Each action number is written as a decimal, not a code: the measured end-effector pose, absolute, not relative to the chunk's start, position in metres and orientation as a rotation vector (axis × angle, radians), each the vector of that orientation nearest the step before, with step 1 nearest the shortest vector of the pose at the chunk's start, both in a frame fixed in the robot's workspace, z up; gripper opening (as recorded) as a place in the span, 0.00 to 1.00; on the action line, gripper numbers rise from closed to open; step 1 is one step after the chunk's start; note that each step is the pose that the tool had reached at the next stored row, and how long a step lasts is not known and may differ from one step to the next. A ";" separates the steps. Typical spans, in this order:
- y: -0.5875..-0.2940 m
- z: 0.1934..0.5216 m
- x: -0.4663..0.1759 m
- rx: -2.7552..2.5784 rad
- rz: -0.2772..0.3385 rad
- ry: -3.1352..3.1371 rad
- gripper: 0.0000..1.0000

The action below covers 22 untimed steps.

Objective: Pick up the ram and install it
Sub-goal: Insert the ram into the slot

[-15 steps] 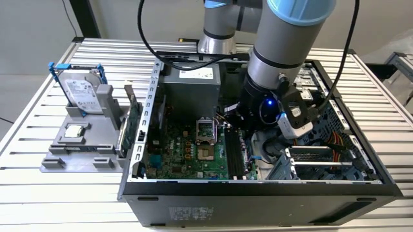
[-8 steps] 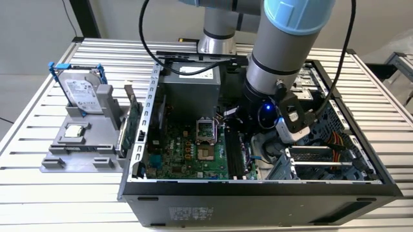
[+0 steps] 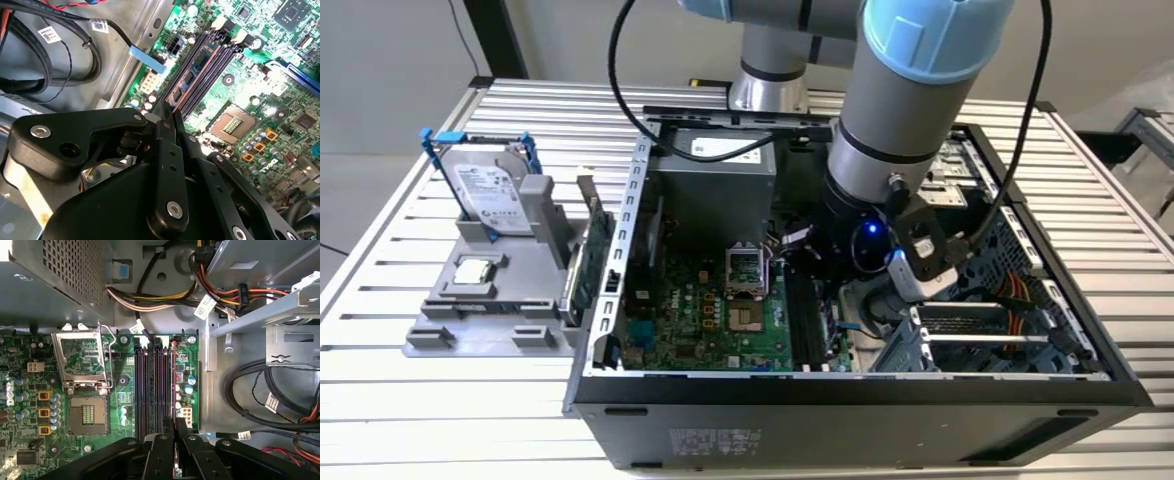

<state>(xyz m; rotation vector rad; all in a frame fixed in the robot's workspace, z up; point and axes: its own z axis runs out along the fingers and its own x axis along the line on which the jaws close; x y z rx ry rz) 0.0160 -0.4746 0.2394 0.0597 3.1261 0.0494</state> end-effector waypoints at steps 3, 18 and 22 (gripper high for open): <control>-0.475 0.237 0.016 0.060 0.050 3.127 0.00; -0.479 0.230 0.016 0.042 0.049 3.134 0.00; -0.479 0.229 0.016 0.039 0.049 3.135 0.00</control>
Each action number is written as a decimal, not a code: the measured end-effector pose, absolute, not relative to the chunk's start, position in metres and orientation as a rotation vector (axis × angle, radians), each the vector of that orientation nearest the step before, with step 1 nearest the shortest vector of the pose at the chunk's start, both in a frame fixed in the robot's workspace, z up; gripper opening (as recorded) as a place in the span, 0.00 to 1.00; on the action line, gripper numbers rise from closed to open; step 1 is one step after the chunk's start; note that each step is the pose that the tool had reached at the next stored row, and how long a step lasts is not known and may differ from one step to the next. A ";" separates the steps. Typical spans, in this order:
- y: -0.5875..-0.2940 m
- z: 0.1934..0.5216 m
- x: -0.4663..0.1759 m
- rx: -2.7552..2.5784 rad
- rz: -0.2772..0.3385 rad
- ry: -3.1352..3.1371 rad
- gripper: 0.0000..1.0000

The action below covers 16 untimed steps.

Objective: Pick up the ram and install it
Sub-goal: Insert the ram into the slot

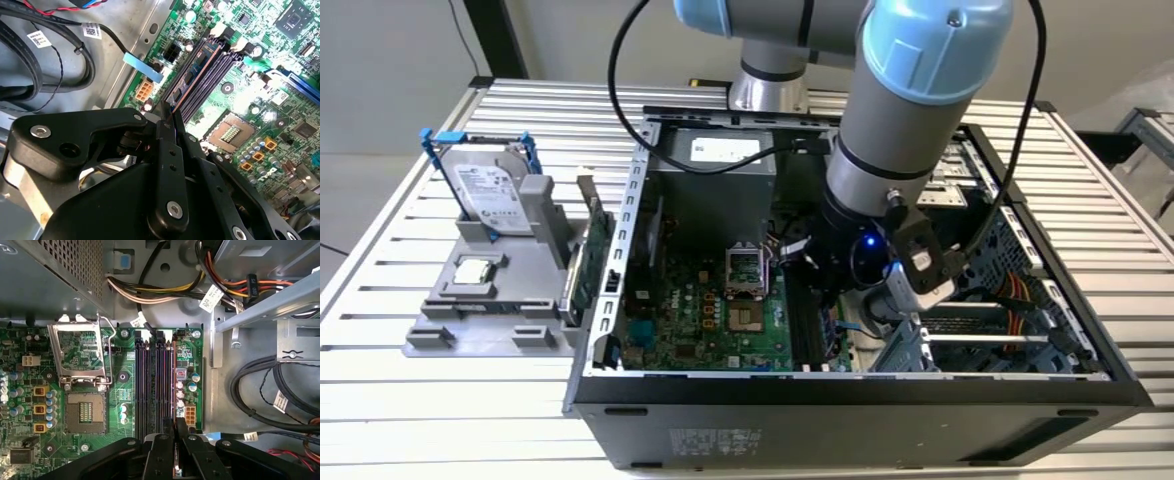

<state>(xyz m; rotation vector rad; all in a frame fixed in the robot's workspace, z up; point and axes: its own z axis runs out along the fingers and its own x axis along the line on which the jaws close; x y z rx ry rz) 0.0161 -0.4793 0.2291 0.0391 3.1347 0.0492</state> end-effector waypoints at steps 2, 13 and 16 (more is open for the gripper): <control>-0.479 0.229 0.016 0.038 0.050 3.135 0.00; -0.480 0.225 0.016 0.034 0.049 3.139 0.00; -0.480 0.224 0.016 0.032 0.049 3.139 0.00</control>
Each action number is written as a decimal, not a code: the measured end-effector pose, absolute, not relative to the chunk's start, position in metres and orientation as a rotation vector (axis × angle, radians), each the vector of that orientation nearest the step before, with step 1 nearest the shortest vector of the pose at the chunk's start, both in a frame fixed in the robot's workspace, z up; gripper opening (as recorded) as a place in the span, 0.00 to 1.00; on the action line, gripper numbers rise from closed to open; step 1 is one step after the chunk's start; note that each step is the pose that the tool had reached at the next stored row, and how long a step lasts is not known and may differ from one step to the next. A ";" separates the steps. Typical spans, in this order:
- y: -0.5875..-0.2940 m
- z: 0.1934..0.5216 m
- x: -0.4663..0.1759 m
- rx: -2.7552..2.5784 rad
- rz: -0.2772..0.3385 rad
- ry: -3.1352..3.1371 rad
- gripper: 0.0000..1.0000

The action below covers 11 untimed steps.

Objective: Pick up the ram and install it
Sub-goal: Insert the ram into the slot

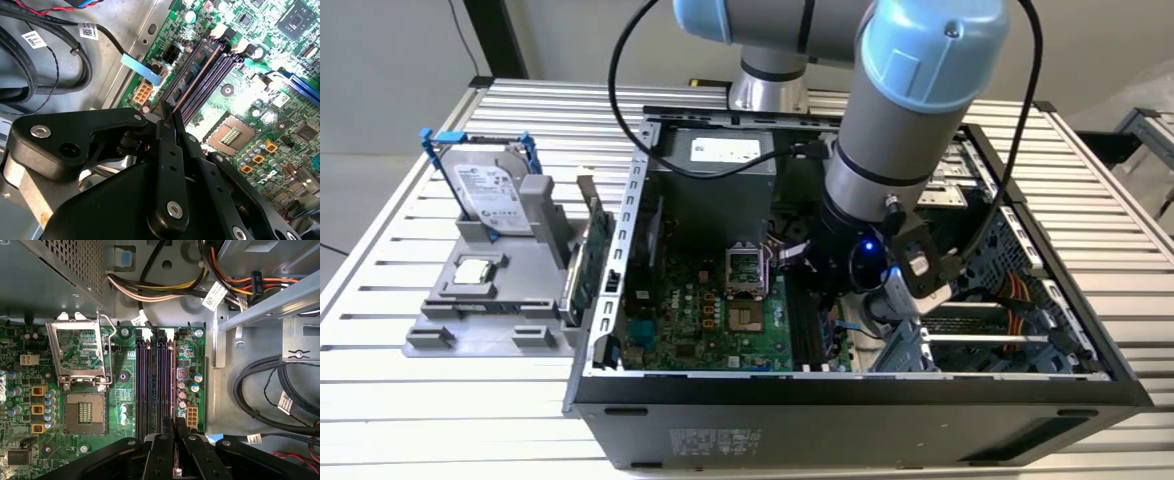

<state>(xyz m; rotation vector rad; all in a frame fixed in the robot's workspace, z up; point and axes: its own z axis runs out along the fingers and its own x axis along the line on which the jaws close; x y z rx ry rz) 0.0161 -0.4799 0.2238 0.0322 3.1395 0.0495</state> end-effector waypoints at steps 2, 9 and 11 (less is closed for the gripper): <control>-0.480 0.223 0.016 0.030 0.049 3.140 0.00; -0.480 0.221 0.016 0.027 0.049 3.140 0.00; -0.480 0.221 0.016 0.027 0.049 3.140 0.00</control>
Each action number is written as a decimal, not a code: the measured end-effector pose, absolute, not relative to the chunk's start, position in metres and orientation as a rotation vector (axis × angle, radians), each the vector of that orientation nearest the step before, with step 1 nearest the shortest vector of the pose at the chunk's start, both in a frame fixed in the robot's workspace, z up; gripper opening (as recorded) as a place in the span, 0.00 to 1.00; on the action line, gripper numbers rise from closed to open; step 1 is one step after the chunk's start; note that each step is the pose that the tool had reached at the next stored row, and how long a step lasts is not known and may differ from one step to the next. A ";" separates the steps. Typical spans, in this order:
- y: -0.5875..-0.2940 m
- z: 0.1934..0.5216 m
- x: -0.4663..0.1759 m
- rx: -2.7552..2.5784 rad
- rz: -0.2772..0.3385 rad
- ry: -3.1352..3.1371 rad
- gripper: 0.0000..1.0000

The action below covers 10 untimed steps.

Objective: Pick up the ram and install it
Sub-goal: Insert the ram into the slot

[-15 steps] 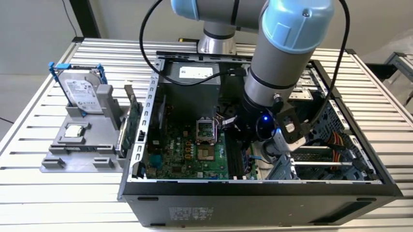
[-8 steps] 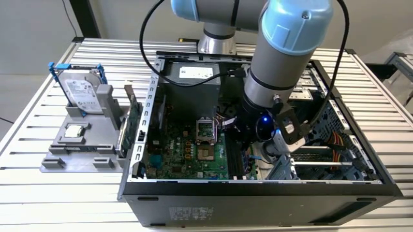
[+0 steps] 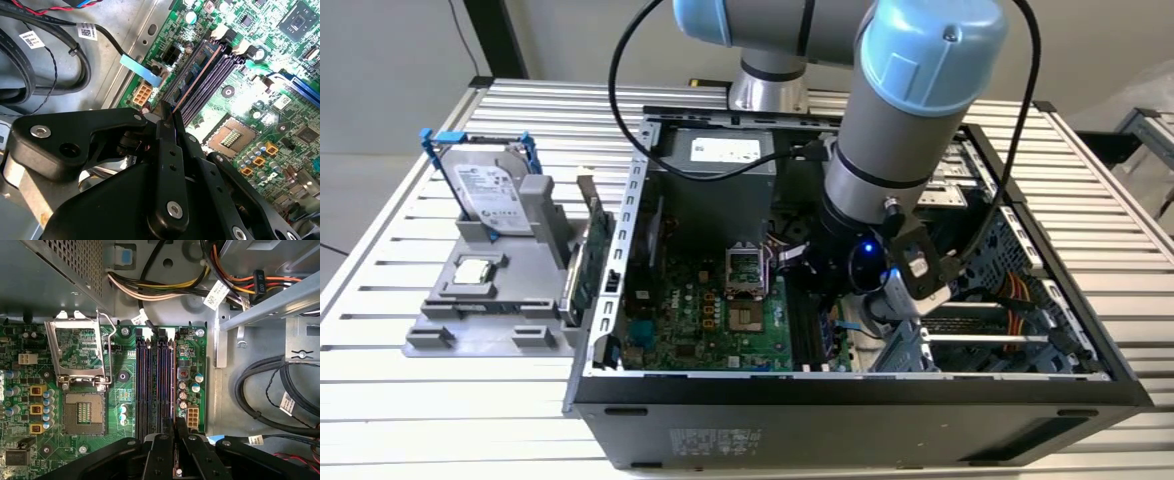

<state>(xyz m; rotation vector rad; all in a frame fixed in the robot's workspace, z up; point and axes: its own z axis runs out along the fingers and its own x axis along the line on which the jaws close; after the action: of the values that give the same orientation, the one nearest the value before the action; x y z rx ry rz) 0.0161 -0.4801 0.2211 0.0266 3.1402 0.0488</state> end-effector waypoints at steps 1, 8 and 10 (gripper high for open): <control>-0.480 0.221 0.016 0.026 0.049 3.140 0.00; -0.480 0.220 0.015 0.024 0.049 3.140 0.00; -0.480 0.220 0.015 0.022 0.051 3.141 0.00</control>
<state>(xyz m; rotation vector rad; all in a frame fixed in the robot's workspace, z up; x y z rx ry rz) 0.0150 -0.4803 0.2201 0.0216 3.1406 0.0506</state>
